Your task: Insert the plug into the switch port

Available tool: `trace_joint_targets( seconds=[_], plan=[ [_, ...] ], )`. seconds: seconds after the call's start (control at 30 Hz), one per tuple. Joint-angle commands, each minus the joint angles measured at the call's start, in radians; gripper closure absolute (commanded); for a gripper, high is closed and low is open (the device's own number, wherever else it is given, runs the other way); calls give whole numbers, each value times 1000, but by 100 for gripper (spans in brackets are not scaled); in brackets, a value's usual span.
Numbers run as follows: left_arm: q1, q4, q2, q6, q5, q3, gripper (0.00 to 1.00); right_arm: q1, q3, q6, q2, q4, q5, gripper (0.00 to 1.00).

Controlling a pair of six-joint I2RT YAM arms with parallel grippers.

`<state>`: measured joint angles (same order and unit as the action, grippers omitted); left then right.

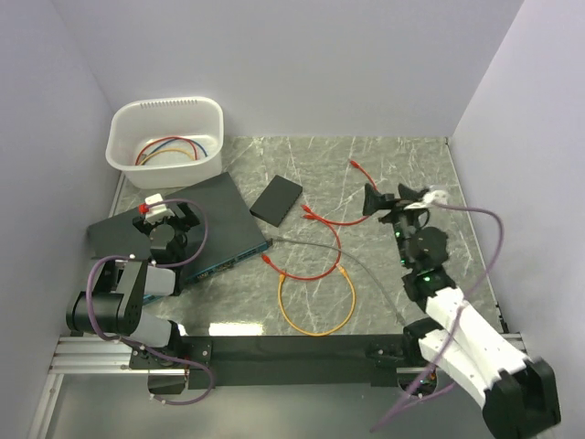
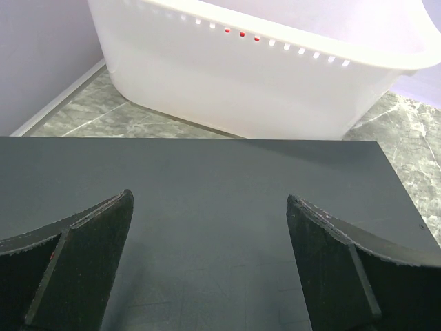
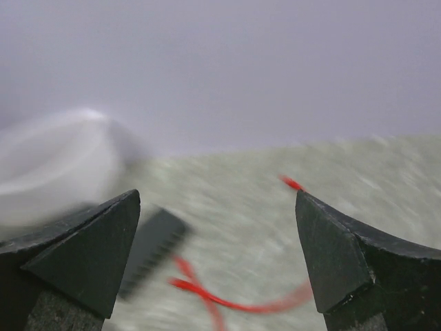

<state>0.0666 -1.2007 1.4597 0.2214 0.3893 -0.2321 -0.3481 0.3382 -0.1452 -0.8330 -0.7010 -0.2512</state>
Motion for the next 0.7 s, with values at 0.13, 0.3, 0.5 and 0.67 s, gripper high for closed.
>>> trace_joint_targets(
  seconds=[0.13, 0.3, 0.5, 0.67],
  plan=[
    [-4, -53, 2, -19, -10, 4, 1, 1, -60, -569, 193, 18, 385, 0],
    [-4, -54, 2, -16, -10, 4, 1, -90, 63, -474, 20, 188, 534, 0],
    [-4, -51, 1, -16, -10, 4, 1, -264, 119, -387, 30, 359, 224, 0],
    [-4, -53, 2, -17, -9, 4, 1, -446, 94, -337, 69, 405, 64, 0]
  ],
)
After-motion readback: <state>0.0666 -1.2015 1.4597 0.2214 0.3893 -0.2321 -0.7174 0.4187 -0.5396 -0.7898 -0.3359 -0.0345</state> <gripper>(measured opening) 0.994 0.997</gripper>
